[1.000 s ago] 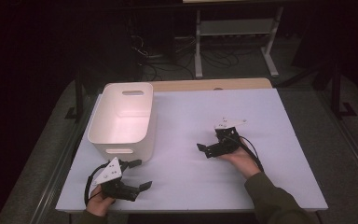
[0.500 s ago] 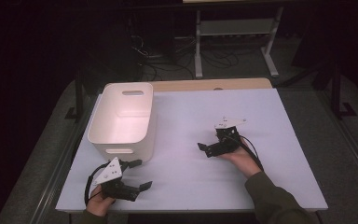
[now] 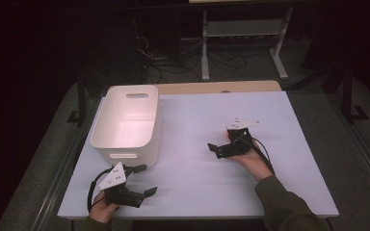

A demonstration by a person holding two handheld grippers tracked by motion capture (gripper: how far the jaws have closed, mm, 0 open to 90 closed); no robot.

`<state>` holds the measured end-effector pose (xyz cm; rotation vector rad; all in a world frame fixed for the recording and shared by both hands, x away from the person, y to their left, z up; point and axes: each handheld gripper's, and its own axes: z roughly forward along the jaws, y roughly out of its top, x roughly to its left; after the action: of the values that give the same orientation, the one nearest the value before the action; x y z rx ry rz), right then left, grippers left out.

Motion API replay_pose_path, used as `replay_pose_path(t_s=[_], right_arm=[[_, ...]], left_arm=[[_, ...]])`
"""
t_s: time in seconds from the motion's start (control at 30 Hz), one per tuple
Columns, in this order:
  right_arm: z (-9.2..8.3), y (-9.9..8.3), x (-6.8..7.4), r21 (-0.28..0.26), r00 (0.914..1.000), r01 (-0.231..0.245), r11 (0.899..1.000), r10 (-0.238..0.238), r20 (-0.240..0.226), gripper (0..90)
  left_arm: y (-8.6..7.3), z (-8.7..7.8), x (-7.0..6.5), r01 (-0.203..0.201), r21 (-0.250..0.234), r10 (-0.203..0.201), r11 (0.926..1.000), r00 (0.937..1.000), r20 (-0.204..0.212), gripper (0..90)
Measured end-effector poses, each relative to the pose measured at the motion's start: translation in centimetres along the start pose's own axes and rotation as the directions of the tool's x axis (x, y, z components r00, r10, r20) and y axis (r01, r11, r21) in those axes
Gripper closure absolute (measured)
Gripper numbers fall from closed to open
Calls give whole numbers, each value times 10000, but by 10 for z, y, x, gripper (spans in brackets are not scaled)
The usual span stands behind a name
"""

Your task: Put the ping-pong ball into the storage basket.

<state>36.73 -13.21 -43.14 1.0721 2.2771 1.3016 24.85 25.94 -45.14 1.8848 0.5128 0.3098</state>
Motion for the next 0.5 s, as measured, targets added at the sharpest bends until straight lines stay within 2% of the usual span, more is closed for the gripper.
replay_pose_path(t_s=[0.5], right_arm=[[-3, 3, -7, -126, 9998, -32, 9999, 34, 191, 0]], left_arm=[[0, 0, 0, 34, -27, -34, 10000, 10000, 7, 141]])
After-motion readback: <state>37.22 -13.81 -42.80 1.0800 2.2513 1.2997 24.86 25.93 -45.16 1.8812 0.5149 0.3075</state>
